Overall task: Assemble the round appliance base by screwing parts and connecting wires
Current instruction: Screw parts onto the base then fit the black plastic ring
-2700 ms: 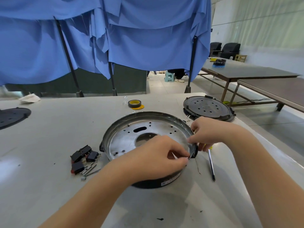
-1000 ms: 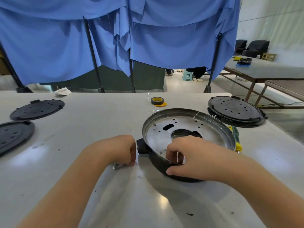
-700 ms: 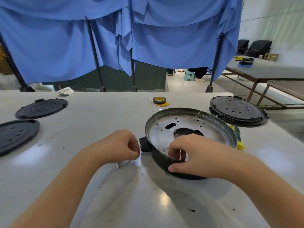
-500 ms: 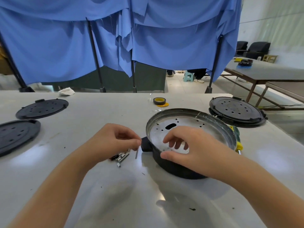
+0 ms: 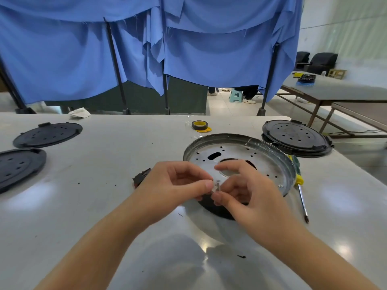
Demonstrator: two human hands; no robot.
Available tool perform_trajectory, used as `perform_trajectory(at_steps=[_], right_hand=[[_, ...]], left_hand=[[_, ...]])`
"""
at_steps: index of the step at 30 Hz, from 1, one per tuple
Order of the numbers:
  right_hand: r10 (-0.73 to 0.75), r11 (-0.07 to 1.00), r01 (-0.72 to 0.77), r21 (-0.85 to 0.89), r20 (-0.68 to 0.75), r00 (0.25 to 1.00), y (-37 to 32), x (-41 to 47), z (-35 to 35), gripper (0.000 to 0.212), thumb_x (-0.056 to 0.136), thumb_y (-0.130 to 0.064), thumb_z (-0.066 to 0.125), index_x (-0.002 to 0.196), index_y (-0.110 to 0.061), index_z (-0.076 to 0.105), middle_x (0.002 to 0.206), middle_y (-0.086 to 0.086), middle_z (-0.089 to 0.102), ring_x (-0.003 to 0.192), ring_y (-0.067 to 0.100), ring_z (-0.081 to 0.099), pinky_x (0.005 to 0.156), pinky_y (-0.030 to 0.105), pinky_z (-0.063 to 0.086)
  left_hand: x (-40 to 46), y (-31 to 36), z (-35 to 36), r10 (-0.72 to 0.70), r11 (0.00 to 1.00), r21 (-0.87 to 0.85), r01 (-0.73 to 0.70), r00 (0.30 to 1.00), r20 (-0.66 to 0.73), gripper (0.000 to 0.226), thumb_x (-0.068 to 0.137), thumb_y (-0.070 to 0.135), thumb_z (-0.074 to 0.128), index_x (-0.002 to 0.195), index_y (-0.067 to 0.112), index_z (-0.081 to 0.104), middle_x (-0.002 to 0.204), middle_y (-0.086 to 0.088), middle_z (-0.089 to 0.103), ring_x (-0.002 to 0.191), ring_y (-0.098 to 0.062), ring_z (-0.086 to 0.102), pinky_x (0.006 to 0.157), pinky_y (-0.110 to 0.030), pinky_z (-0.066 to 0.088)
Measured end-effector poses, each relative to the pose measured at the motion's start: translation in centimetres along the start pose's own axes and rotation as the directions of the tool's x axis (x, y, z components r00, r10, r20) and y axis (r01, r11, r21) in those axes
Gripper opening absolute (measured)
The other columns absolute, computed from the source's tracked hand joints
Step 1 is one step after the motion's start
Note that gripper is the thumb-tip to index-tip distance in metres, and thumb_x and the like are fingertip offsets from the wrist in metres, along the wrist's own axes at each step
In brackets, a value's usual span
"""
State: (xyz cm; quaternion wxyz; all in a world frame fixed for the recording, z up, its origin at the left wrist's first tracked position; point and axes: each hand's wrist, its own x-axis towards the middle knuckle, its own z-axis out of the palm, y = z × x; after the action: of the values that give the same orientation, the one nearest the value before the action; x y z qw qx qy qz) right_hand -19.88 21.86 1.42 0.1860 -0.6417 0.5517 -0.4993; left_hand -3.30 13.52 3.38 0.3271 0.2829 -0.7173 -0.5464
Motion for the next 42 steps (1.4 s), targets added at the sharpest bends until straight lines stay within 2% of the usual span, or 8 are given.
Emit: perform_trajectory(at_steps=[5, 10, 16, 19, 26, 33, 38, 42], right_hand=[[-0.077, 0.997, 0.076, -0.020, -0.091, 0.993, 0.5, -0.1, -1.0, 0.034, 0.086, -0.006, 0.068, 0.102, -0.035, 0.062, 0.074, -0.009, 0.067, 0.075, 0.013, 0.069, 0.072, 0.024, 0.054], [-0.021, 0.999, 0.016, -0.034, -0.158, 0.987, 0.8, -0.1, -1.3, 0.015, 0.077, -0.045, 0.065, 0.086, -0.036, 0.057, 0.075, -0.011, 0.073, 0.076, 0.013, 0.070, 0.071, 0.037, 0.054], [-0.004, 0.996, -0.015, -0.092, -0.203, 0.979, 1.2, -0.2, -1.2, 0.028, 0.068, -0.055, 0.066, 0.072, -0.029, 0.057, 0.065, -0.008, 0.069, 0.064, 0.010, 0.066, 0.061, 0.026, 0.052], [-0.011, 0.992, -0.020, -0.128, -0.236, 0.972, 1.2, -0.2, -1.1, 0.029, 0.069, -0.056, 0.064, 0.068, -0.028, 0.055, 0.065, -0.007, 0.065, 0.062, 0.011, 0.062, 0.057, 0.025, 0.050], [-0.015, 0.976, -0.036, -0.215, -0.233, 0.972, 1.8, -0.2, -1.3, 0.011, 0.083, -0.032, 0.065, 0.079, -0.024, 0.060, 0.066, -0.013, 0.068, 0.064, 0.005, 0.066, 0.064, 0.026, 0.051], [-0.027, 0.952, -0.026, -0.304, -0.170, 0.985, 2.0, -0.2, -1.4, 0.009, 0.087, -0.019, 0.063, 0.085, -0.028, 0.065, 0.069, -0.015, 0.068, 0.071, 0.002, 0.066, 0.066, 0.029, 0.056], [-0.026, 0.943, -0.025, -0.331, -0.149, 0.989, 1.8, -0.3, -1.6, 0.023, 0.085, -0.010, 0.052, 0.078, -0.029, 0.062, 0.069, -0.010, 0.063, 0.071, 0.009, 0.061, 0.062, 0.039, 0.053], [-0.006, 0.911, -0.034, -0.412, -0.096, 0.995, 1.5, -0.4, -1.7, 0.013, 0.082, -0.020, 0.056, 0.079, -0.030, 0.065, 0.071, -0.015, 0.063, 0.076, 0.005, 0.060, 0.064, 0.029, 0.052]], left_hand=[[0.0, -0.3, -4.2, -0.048, 0.904, 0.421, 0.071, 0.997, -0.066, 0.006, 0.082, 0.029, 0.073, 0.077, 0.029, 0.075, 0.072, 0.002, 0.073, 0.063, -0.007, 0.066, 0.055, -0.018, 0.050], [0.0, -2.1, -8.6, -0.207, 0.586, 0.762, 0.276, 0.960, -0.189, 0.010, 0.081, 0.028, 0.073, 0.072, 0.031, 0.070, 0.072, 0.012, 0.069, 0.063, 0.000, 0.062, 0.055, -0.013, 0.041], [0.3, -3.6, -8.8, -0.311, 0.466, 0.834, 0.296, 0.937, -0.159, 0.007, 0.079, 0.030, 0.075, 0.075, 0.030, 0.069, 0.079, 0.014, 0.066, 0.062, 0.008, 0.058, 0.053, -0.006, 0.038], [0.6, -4.2, -8.1, -0.306, 0.429, 0.849, 0.307, 0.934, -0.183, 0.014, 0.078, 0.039, 0.075, 0.076, 0.027, 0.069, 0.082, 0.013, 0.065, 0.072, 0.001, 0.059, 0.057, -0.014, 0.042], [1.0, -4.9, -7.6, -0.313, 0.397, 0.859, 0.323, 0.928, -0.204, 0.017, 0.078, 0.040, 0.075, 0.077, 0.025, 0.069, 0.084, 0.009, 0.065, 0.076, -0.005, 0.060, 0.066, -0.022, 0.048], [0.7, -4.9, -7.5, -0.280, 0.419, 0.862, 0.284, 0.944, -0.175, 0.007, 0.075, 0.031, 0.071, 0.072, 0.026, 0.067, 0.077, 0.013, 0.065, 0.070, -0.002, 0.060, 0.059, -0.018, 0.046], [0.8, -4.5, -6.7, -0.209, 0.578, 0.785, 0.222, 0.970, -0.120, 0.005, 0.072, 0.022, 0.070, 0.068, 0.025, 0.068, 0.066, 0.013, 0.067, 0.061, 0.002, 0.062, 0.059, -0.013, 0.049], [0.9, -4.5, -5.4, -0.165, 0.701, 0.694, 0.165, 0.984, -0.068, 0.013, 0.074, 0.015, 0.068, 0.068, 0.026, 0.070, 0.068, 0.018, 0.067, 0.060, 0.001, 0.063, 0.059, -0.011, 0.048]])
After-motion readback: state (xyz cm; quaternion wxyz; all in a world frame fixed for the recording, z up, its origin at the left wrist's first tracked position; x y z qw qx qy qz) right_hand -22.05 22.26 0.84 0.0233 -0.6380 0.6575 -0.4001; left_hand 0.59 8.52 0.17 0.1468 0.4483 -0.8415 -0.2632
